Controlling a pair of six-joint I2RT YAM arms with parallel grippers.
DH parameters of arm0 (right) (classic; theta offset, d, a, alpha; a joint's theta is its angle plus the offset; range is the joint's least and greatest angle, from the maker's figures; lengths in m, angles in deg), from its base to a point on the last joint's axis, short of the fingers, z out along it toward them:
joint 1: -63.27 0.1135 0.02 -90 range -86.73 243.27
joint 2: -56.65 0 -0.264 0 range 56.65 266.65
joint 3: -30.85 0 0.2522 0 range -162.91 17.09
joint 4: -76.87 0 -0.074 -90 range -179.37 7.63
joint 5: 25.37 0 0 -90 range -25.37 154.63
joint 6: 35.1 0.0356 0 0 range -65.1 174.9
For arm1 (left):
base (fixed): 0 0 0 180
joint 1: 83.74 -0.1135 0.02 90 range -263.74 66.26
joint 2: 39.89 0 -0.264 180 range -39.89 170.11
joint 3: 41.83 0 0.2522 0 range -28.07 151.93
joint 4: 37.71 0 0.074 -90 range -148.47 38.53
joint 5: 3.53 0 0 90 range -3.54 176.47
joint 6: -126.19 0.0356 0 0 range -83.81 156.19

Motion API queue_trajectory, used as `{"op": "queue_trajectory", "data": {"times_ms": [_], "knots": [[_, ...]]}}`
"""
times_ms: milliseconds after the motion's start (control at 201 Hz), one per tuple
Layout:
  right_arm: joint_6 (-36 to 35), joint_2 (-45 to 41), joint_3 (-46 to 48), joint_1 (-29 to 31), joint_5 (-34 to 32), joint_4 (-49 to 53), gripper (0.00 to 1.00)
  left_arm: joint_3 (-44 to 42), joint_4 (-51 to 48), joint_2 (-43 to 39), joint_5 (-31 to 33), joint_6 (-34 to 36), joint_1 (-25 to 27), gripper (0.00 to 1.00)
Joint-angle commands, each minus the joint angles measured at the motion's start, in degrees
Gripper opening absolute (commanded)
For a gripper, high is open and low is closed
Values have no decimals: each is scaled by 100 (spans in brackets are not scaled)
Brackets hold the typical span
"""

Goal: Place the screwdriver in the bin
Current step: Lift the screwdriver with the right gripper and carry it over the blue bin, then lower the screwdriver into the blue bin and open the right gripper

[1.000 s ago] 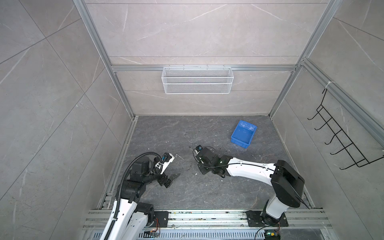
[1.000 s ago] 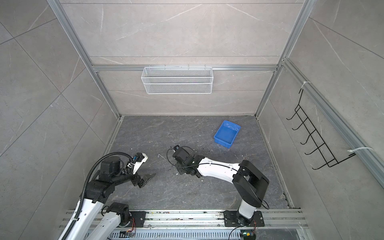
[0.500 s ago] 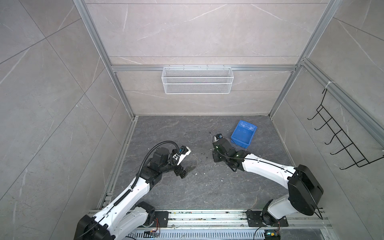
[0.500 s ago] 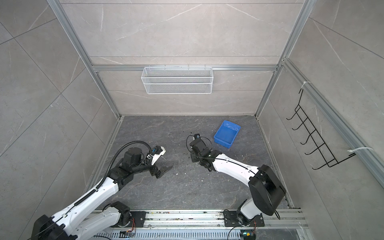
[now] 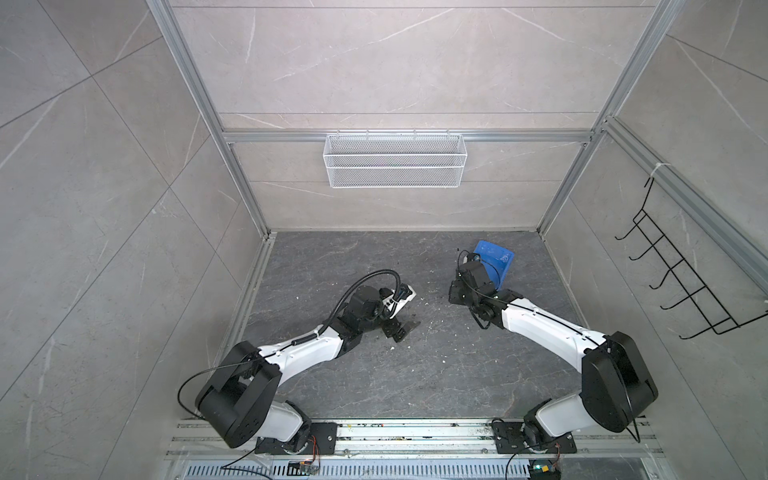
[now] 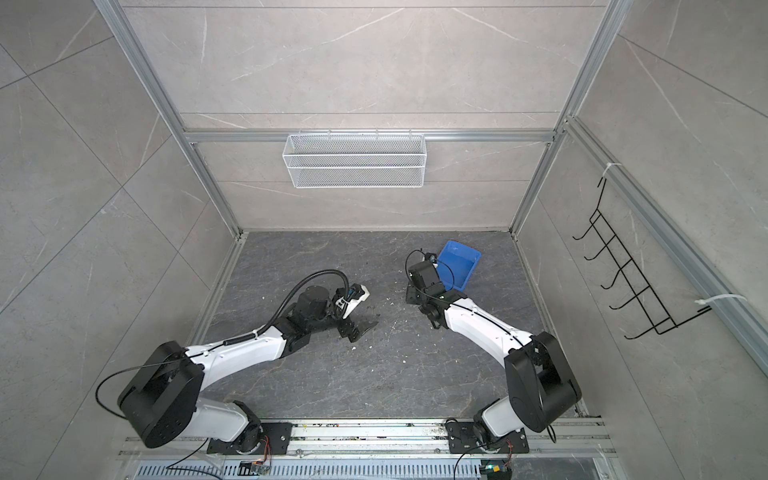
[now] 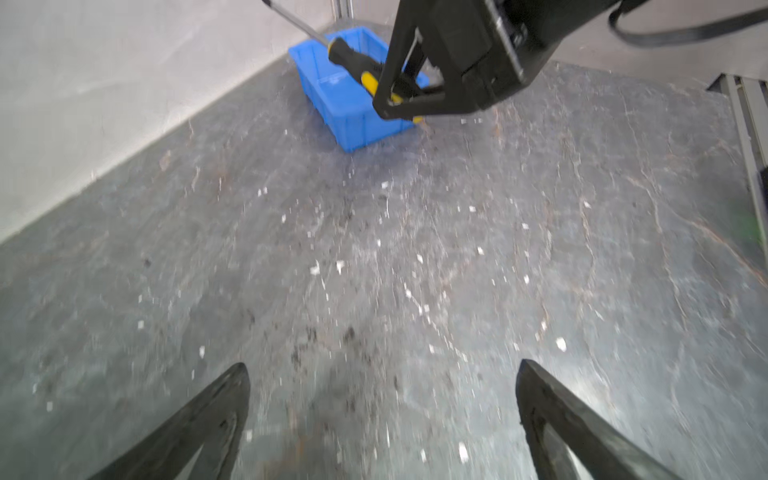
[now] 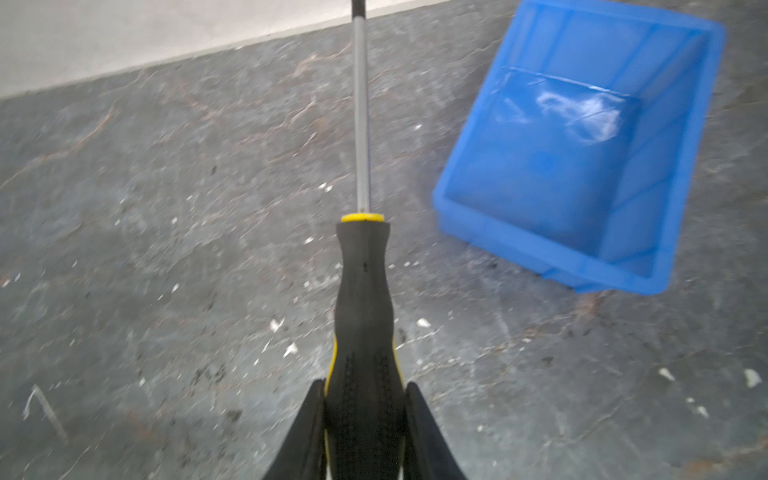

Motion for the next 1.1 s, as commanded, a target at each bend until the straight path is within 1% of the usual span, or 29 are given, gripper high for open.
{"op": "queue_trajectory", "data": {"times_ms": [0,144,254,353,423,642,901,1090], "knots": [[178,187,-144,-359,77,-199,0,396,909,368,132,3,170,100],[368,453,-371,-1001,358,-130,0,705,1312,870,142,-172,355,100],[491,780,-630,-1483,702,-51,0,869,1543,1124,161,-267,480,100],[531,1105,-911,-1796,1026,-12,0,1030,1677,1314,178,-397,547,100],[522,1335,-1103,-1932,1101,20,0,1135,1790,1452,207,-443,580,100],[476,1977,-1612,-2077,1106,130,0,1466,2022,1825,285,-615,614,100],[561,2464,-1909,-2083,1177,222,0,1409,2045,1762,388,-589,617,100],[594,2611,-1947,-2084,1172,240,0,1304,2036,1679,417,-571,618,100]]}}
